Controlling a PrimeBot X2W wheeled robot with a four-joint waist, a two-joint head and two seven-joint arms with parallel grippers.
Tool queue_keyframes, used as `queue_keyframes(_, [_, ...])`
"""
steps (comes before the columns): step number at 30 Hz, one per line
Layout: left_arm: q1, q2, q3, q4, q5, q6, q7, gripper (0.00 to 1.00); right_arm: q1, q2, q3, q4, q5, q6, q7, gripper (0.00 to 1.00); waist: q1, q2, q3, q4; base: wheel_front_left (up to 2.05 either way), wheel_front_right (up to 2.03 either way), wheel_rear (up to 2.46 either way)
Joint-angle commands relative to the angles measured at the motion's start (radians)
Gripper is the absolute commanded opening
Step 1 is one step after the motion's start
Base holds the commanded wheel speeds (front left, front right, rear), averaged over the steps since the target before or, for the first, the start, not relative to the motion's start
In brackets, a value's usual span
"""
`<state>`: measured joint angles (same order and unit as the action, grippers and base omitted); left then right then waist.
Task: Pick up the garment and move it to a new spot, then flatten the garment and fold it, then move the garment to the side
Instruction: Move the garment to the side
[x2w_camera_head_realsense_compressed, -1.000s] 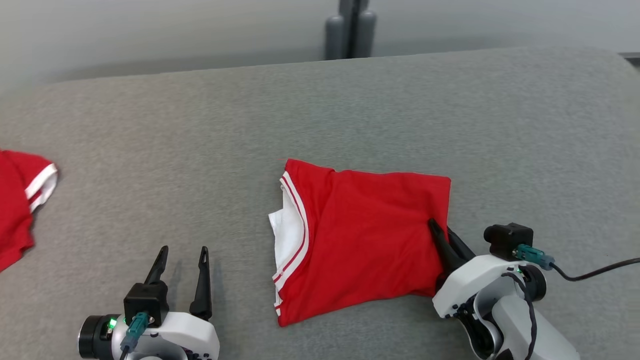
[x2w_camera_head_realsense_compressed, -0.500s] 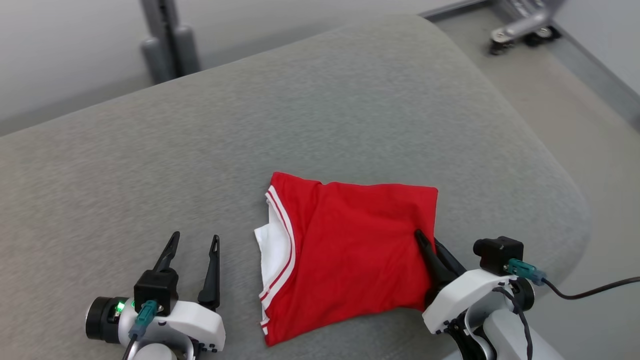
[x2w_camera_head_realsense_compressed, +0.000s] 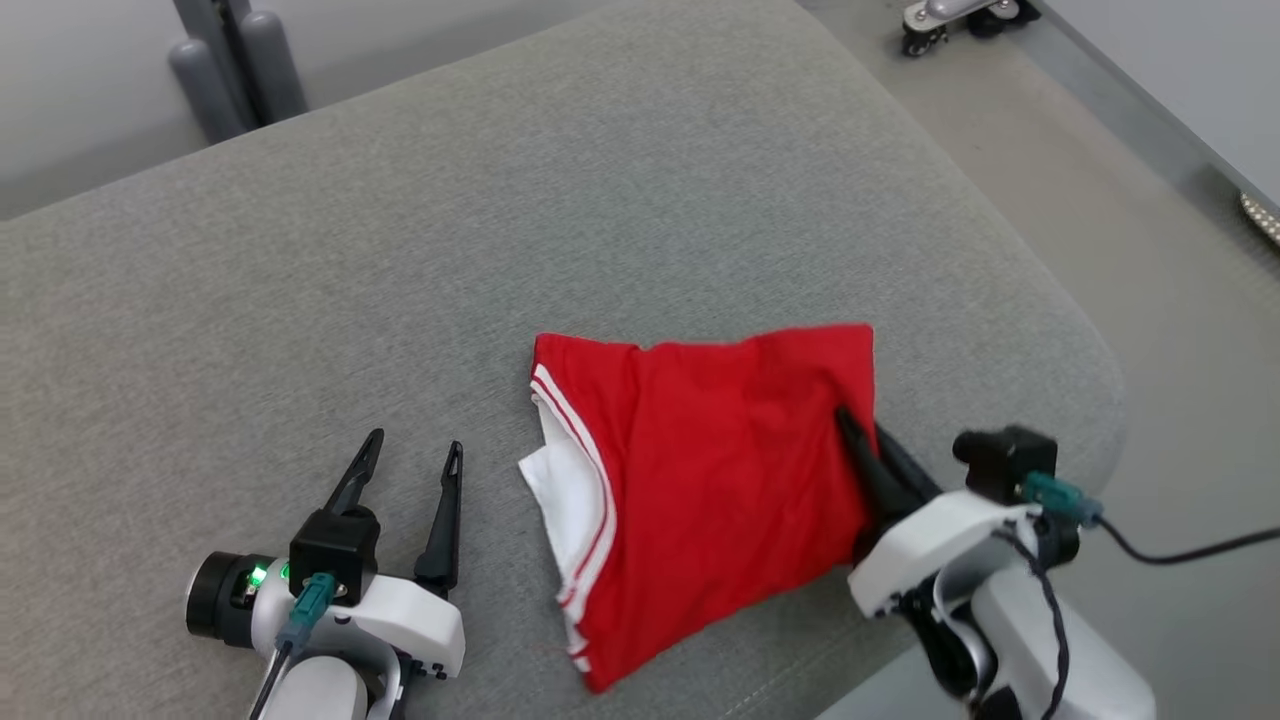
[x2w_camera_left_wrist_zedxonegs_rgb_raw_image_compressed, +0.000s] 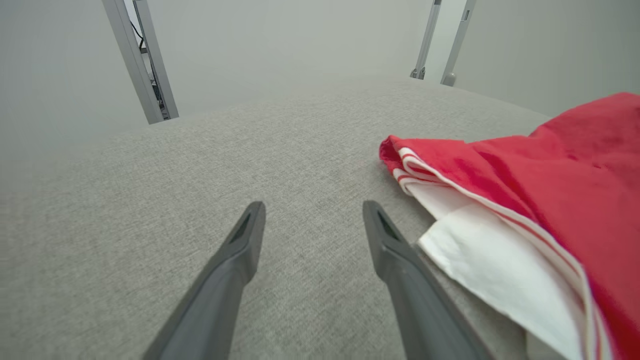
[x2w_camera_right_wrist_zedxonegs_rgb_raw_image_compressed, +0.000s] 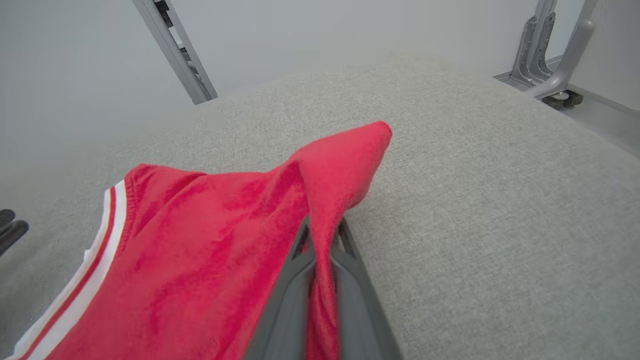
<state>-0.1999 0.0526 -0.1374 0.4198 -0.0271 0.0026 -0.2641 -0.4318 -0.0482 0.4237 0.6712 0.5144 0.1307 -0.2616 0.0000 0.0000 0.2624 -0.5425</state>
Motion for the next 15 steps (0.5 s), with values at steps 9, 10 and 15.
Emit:
queue_keyframes(9, [-0.062,0.026,-0.01,-0.034,0.028,-0.001,0.0,1.0,-0.247,-0.01,-0.202,0.126,-0.199,0.0,-0.005,0.0,0.0,0.0,0.104,0.17,0.0,0.0,0.0])
queue_keyframes(10, [-0.069,0.03,-0.012,-0.037,0.029,0.0,0.0,1.0,-0.276,-0.023,-0.244,0.147,-0.235,0.0,-0.005,0.0,0.0,0.0,0.115,0.187,0.0,0.0,0.0])
queue_keyframes(15, [-0.092,0.047,-0.017,-0.038,0.036,0.005,0.0,1.0,-0.388,-0.1,-0.453,0.262,-0.402,0.0,-0.005,0.0,0.0,0.0,0.159,0.264,0.0,0.0,0.0])
